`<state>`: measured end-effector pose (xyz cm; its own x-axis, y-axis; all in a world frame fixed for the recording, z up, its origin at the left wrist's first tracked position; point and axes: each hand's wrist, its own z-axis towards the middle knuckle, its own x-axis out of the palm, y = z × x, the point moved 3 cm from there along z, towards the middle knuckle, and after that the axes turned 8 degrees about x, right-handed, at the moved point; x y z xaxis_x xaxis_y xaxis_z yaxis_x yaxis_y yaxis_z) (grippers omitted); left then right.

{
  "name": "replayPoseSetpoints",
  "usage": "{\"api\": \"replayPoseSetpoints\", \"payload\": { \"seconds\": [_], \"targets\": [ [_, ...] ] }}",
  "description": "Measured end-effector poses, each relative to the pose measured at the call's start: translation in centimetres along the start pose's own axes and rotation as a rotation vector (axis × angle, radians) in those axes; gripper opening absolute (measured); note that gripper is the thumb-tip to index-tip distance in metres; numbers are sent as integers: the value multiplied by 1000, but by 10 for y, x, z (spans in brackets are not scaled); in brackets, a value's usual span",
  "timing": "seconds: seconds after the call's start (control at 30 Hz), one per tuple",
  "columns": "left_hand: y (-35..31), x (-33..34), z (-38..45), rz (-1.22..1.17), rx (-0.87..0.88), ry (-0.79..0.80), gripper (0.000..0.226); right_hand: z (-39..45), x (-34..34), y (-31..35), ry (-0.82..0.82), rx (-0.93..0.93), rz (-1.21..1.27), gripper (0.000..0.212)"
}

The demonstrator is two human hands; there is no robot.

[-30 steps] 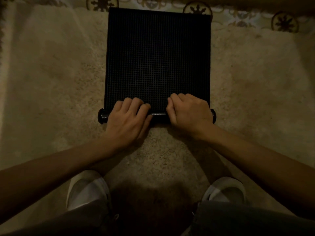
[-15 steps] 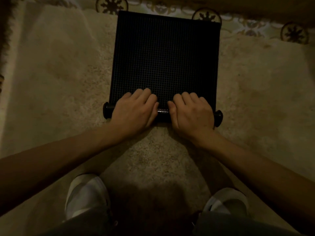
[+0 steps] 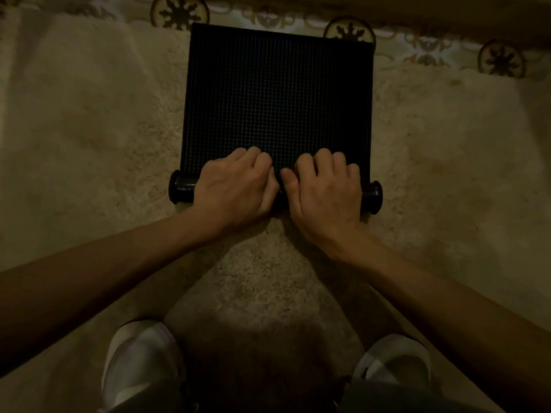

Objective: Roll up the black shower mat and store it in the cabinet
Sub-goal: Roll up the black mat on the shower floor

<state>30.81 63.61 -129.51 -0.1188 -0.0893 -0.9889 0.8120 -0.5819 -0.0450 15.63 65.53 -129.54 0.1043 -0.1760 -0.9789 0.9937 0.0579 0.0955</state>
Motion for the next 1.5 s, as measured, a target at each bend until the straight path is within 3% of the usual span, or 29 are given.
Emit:
{"api": "replayPoseSetpoints", "payload": {
  "seconds": [0.13,0.47,0.63,0.93,1.1,1.27,1.5],
  "targets": [
    [0,-3,-3,46,44,-68,32,-1,3,0,-25,-104,-9,45],
    [-10,5,-9,88,122,-82,43,32,0,0,153,-23,58,46],
    [5,3,25,66,133,-51,37,41,-5,-3,38,102,36,43],
    [9,-7,35,77,-27,-2,38,57,4,-7,85,-53,-16,38],
    [16,-2,13,96,43,-8,50,72,7,-10,74,-9,31,42],
    [27,6,38,158,1,-33,43,78,11,-12,85,46,33,45],
    [32,5,49,92,7,-113,36,69,2,-12,-71,0,23,40]
  ]
}}
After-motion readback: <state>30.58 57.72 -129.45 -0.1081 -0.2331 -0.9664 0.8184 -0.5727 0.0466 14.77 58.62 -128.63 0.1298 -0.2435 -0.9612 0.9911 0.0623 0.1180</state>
